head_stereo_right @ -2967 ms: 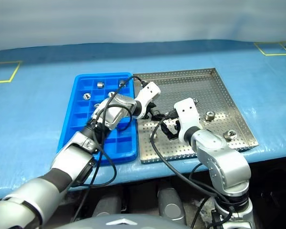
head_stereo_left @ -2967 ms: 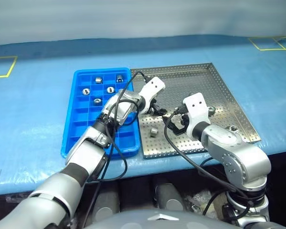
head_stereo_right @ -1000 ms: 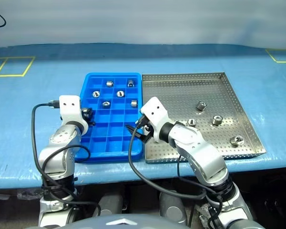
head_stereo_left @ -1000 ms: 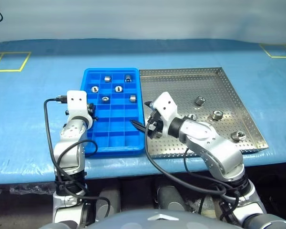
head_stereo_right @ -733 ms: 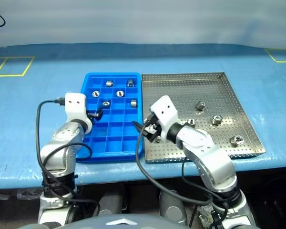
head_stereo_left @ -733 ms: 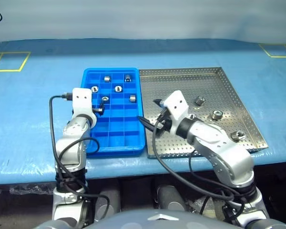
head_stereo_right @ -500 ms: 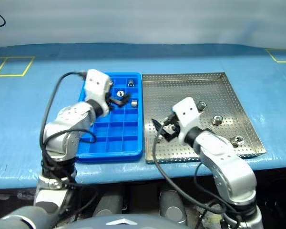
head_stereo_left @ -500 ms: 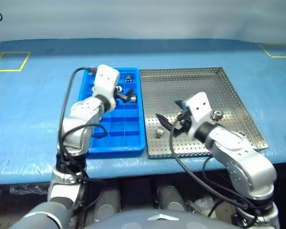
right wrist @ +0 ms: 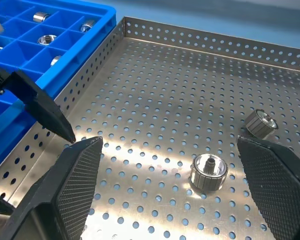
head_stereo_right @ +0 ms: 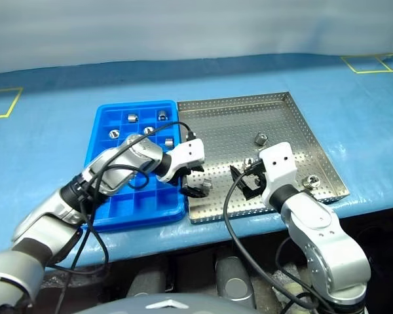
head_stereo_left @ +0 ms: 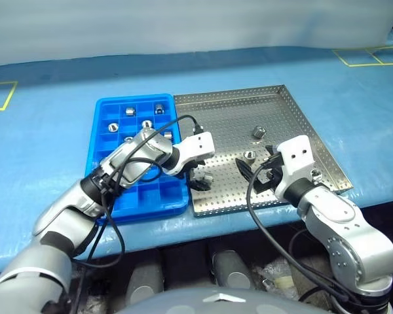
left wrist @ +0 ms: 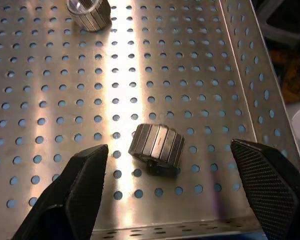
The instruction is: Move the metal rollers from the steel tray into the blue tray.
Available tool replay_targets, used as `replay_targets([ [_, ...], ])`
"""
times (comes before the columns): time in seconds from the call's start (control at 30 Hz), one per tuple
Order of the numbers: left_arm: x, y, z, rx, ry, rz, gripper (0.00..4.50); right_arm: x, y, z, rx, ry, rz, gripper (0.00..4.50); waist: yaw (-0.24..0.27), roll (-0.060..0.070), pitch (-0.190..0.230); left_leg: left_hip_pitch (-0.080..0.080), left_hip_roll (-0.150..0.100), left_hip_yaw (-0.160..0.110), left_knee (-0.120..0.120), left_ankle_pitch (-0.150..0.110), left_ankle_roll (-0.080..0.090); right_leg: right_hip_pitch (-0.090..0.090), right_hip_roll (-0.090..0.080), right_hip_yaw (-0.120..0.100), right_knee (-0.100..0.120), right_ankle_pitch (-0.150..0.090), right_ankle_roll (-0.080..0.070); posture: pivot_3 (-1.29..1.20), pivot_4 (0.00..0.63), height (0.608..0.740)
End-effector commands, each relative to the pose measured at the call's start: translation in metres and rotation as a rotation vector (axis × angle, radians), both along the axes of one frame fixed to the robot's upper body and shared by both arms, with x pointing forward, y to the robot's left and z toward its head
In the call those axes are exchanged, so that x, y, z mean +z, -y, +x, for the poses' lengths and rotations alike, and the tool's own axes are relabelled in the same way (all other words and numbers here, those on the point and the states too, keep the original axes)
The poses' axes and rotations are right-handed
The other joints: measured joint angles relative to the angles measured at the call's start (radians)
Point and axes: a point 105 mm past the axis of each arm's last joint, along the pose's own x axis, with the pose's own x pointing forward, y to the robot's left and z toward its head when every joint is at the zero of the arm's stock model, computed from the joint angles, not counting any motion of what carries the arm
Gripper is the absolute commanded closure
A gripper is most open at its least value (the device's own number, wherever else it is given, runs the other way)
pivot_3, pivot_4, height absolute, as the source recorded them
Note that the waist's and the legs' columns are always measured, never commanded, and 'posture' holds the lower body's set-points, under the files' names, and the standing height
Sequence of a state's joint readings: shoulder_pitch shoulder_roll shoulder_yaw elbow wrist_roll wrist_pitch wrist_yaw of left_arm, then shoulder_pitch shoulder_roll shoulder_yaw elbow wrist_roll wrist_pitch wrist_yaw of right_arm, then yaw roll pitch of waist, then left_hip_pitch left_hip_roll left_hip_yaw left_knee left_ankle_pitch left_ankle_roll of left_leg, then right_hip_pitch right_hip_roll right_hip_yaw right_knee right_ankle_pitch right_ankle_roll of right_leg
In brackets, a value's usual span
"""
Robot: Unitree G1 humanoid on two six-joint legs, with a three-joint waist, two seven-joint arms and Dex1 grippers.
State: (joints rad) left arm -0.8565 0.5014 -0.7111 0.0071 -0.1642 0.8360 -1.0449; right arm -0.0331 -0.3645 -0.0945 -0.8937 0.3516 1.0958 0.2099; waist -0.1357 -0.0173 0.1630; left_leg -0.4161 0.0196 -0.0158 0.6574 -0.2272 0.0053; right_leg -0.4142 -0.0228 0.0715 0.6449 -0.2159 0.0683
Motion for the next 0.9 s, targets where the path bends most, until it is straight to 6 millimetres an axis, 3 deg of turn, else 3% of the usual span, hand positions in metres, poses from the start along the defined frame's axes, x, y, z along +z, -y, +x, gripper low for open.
replay_targets([
  [0.03,-0.003,0.006,0.003,-0.082,0.047,0.052,0.25,0.014,-0.004,-0.003,0.003,0.068,0.007,0.0,-0.001,0.0,0.0,0.0,0.0,0.0,0.0,0.0,0.0,0.0,0.0,0.0,0.0,0.0,0.0,-0.23,0.15,0.74],
  [0.17,-0.012,0.014,0.006,-0.11,0.056,0.084,0.25,0.016,-0.003,-0.002,-0.006,0.078,0.013,0.0,0.0,0.0,0.0,0.0,0.0,0.0,0.0,0.0,0.0,0.0,0.0,0.0,0.0,0.0,0.0,-0.23,0.15,0.74],
  [0.27,-0.017,0.019,0.009,-0.125,0.082,0.104,0.79,0.018,-0.004,-0.001,-0.007,0.086,0.018,0.0,0.0,0.0,0.0,0.0,0.0,0.0,0.001,0.0,0.0,0.001,0.0,0.0,0.0,0.0,0.0,-0.23,0.15,0.74],
  [0.47,-0.017,0.016,0.007,-0.154,0.092,0.118,2.83,0.02,-0.004,0.0,-0.008,0.095,0.027,0.0,-0.008,0.001,0.0,0.001,0.0,0.0,0.002,0.0,0.0,0.001,0.0,0.0,0.001,0.0,0.0,-0.24,0.15,0.74],
  [0.63,-0.002,0.004,0.01,-0.091,0.117,0.065,2.88,0.021,-0.007,0.003,0.007,0.093,0.032,0.0,-0.023,0.001,0.0,0.0,0.001,0.0,0.001,0.0,0.0,0.0,0.0,0.001,0.001,0.0,0.0,-0.19,0.15,0.74],
  [0.83,0.054,-0.021,0.033,0.342,0.233,-0.28,2.88,0.023,-0.024,0.01,0.091,0.089,0.045,0.0,-0.011,0.001,0.0,0.0,0.001,-0.004,0.001,0.0,0.0,-0.001,0.001,0.0,0.003,0.003,0.005,-0.12,0.15,0.74],
  [0.9,0.069,-0.047,0.038,0.579,0.34,-0.389,2.88,0.022,-0.043,0.013,0.182,0.079,0.053,0.0,-0.002,0.002,0.0,0.0,0.001,-0.004,0.001,0.0,0.0,-0.001,0.001,0.0,0.003,0.003,0.005,-0.08,0.15,0.74],
])
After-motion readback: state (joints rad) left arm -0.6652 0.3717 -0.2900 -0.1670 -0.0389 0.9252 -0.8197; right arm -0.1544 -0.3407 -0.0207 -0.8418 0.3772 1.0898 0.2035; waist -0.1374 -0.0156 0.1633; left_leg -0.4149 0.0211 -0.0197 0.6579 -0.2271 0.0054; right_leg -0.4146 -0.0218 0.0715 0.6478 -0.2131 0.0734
